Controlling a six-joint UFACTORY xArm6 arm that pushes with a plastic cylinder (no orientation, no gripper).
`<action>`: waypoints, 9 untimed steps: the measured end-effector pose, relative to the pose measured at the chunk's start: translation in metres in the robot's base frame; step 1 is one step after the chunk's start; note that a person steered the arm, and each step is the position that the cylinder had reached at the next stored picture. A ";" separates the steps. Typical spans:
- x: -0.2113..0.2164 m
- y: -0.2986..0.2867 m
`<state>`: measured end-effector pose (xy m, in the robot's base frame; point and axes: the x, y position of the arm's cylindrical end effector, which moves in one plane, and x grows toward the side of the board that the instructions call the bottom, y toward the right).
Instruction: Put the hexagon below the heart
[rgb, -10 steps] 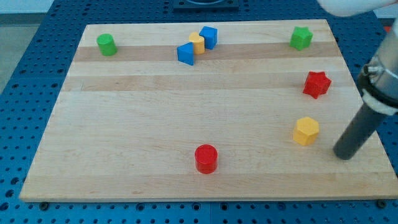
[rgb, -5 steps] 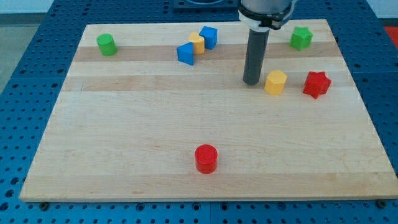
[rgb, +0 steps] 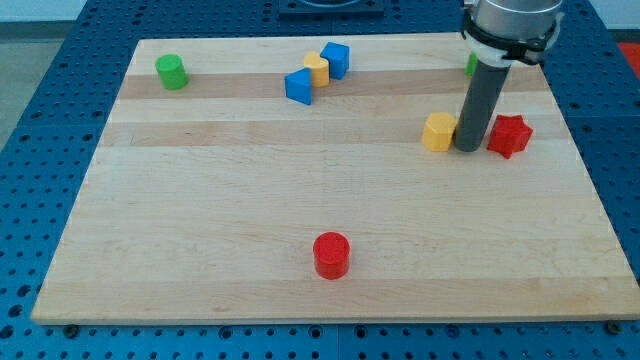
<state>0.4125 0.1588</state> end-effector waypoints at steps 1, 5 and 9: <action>-0.001 -0.016; -0.109 -0.062; -0.025 -0.052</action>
<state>0.3871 0.1066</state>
